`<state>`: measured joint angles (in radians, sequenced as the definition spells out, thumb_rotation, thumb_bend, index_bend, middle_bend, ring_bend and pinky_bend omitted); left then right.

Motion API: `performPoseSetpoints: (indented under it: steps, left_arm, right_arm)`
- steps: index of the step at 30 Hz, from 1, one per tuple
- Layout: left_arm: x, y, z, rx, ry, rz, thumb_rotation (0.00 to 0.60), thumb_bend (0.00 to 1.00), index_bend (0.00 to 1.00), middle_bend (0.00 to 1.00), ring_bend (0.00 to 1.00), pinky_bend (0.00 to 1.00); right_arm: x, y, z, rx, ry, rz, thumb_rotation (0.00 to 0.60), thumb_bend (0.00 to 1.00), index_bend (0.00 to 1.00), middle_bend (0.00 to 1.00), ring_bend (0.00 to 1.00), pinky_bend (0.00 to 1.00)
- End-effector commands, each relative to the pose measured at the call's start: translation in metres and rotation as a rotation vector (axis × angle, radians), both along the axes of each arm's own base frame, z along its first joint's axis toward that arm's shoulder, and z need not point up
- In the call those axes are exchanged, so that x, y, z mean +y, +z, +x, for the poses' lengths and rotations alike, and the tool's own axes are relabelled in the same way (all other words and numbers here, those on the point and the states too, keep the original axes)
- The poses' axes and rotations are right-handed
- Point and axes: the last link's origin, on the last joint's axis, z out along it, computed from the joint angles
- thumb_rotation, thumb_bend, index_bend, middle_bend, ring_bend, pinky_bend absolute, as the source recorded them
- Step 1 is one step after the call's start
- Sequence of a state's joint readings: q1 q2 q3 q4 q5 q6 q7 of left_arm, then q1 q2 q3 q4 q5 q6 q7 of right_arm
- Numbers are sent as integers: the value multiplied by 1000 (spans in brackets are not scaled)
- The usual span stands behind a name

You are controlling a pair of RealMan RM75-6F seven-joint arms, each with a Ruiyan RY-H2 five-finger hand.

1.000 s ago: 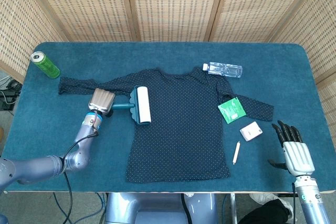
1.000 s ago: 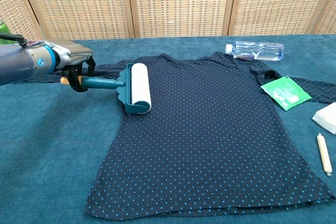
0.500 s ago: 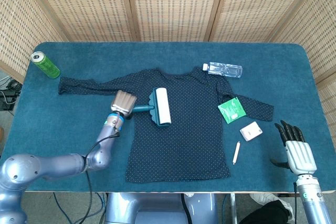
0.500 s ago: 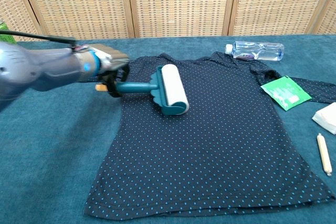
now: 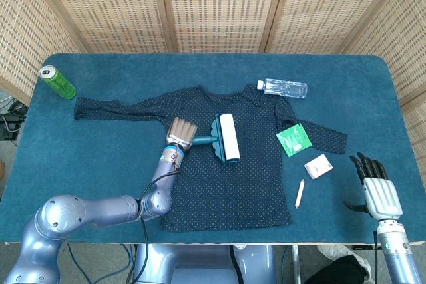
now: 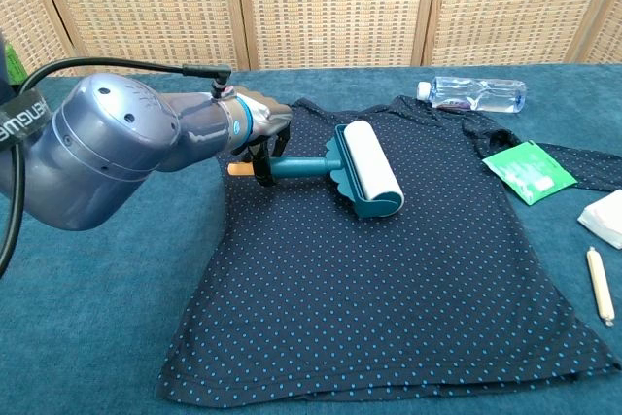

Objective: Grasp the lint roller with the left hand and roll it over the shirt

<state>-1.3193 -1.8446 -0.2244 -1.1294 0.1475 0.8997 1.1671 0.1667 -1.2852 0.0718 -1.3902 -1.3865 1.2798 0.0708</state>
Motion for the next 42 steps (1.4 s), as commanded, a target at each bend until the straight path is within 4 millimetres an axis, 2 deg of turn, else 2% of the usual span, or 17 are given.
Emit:
performPoseSetpoints:
  steps: [1,8,14,22,29,30,32,34,35,36,37,40,42]
  left_arm:
    - [0,4,-3,2,1,6,600,735,904,808,714,720]
    - [-1,24,-24,11,3,24,600,736,900,808,714,720]
    - [-8,48,-70,28,39,46,600,736,894,808,714,719]
    - [-18,74,-112,21,74,67,600,732,888,794,714,698]
    - [-24,92,-126,33,52,95,600,718,841,709,673,636]
    - [-25,93,-127,34,52,94,600,712,811,681,655,618]
    - [-27,96,-129,43,54,89,600,665,676,570,574,547]
    - [-29,98,-132,59,60,77,600,542,414,329,369,400]
    - [-31,100,-134,68,66,70,600,494,331,235,281,343]
    - [-33,101,-136,74,73,63,600,425,225,112,152,255]
    - [-35,102,-137,82,84,52,600,365,145,32,58,168]
    - [-39,105,-141,77,108,43,600,269,17,0,0,15]
    - [-41,109,-143,50,107,62,600,256,0,0,0,0]
  right_arm:
    - [0,0,0,0,1,0,600,55,0,0,0,0]
    - [2,-2,3,3,13,6,600,55,0,0,0,0]
    - [5,-4,10,6,39,16,600,54,0,0,0,0]
    - [11,-9,20,12,82,29,600,55,0,0,0,0]
    - [15,-10,25,15,100,28,600,54,0,0,0,0]
    - [15,-10,26,15,101,27,600,54,0,0,0,0]
    - [15,-9,27,15,105,26,600,54,0,0,0,0]
    - [16,-9,27,15,108,24,600,55,0,0,0,0]
    - [16,-9,27,14,109,24,600,55,0,0,0,0]
    - [16,-9,28,14,110,24,600,55,0,0,0,0]
    - [16,-8,28,14,111,24,600,54,0,0,0,0]
    - [17,-8,29,10,118,20,600,55,0,0,0,0]
    - [18,-7,31,8,126,20,600,55,0,0,0,0]
